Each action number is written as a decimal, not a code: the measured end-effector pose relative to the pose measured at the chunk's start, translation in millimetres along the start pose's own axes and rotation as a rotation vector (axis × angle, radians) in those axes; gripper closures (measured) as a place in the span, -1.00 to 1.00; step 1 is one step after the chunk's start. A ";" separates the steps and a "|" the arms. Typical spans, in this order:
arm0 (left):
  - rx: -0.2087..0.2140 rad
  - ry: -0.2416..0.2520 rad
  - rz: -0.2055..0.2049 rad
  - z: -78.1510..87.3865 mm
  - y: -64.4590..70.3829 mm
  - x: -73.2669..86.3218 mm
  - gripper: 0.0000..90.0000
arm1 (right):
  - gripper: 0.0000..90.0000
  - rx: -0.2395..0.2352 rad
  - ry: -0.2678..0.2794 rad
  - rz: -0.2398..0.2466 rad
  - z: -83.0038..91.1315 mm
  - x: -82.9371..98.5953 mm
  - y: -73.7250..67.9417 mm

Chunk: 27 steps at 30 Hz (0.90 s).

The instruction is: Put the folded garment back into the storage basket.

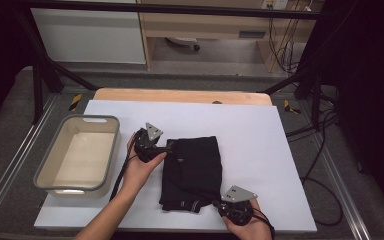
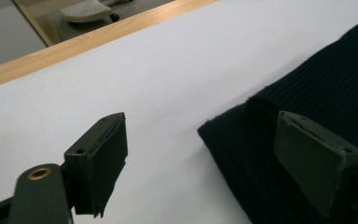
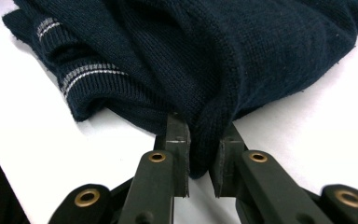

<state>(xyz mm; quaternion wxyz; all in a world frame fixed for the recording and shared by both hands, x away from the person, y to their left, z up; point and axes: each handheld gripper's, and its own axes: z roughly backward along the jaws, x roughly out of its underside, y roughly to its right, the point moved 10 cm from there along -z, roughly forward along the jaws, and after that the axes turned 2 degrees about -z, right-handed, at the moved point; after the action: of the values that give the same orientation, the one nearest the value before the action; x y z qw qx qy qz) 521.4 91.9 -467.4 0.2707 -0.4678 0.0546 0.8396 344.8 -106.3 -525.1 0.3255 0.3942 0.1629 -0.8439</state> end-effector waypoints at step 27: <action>0.050 -0.116 0.060 -44.4 7.1 27.9 -0.58 | 0.77 -0.003 0.007 0.005 -0.1 0.3 0.2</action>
<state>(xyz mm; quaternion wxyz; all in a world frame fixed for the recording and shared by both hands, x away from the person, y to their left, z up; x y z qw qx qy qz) 539.9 81.8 -515.9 0.2599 -0.4098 0.0738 0.8713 344.8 -106.5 -525.4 0.3276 0.3970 0.1644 -0.8415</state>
